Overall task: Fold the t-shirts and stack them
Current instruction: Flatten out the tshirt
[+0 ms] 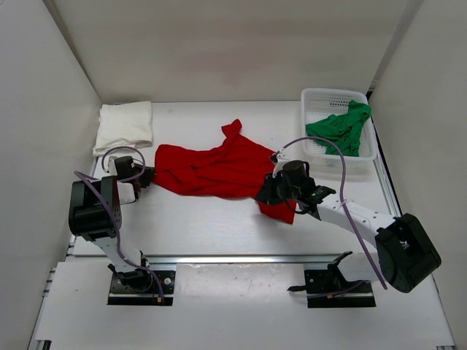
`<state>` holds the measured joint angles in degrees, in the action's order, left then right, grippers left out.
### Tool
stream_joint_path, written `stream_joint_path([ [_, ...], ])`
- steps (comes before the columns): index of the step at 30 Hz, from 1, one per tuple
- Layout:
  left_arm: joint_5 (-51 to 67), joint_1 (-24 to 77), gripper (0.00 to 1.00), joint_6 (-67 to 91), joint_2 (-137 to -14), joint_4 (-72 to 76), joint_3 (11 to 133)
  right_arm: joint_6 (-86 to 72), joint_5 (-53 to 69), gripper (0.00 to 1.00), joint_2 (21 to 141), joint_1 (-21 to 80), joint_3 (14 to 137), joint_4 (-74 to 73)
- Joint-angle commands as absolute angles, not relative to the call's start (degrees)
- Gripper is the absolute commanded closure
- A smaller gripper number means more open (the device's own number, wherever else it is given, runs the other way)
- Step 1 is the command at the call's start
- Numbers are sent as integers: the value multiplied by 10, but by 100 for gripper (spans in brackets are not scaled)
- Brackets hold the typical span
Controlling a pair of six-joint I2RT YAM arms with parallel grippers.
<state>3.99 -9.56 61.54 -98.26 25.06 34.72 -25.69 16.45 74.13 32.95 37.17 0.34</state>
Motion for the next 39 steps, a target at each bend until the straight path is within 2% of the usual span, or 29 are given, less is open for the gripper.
stream_joint_path([
  [1,17,-83,67,588,-997,215,376,-251,167,93,737,330,375,34],
  [12,16,-69,88,594,-1008,217,428,-251,173,93,746,325,381,34],
  [15,13,-71,100,585,-1012,203,449,-253,169,93,751,327,381,33],
  [26,32,-123,100,555,-976,158,460,-247,171,93,751,330,385,29],
  [30,33,-150,100,533,-998,133,475,-253,178,93,755,329,381,29],
  [34,104,-172,82,549,-1055,136,490,-247,175,93,745,327,381,29],
  [35,102,-172,80,554,-1052,148,482,-247,174,93,744,327,381,29],
  [39,83,-169,57,548,-1034,155,461,-248,175,93,740,319,370,31],
])
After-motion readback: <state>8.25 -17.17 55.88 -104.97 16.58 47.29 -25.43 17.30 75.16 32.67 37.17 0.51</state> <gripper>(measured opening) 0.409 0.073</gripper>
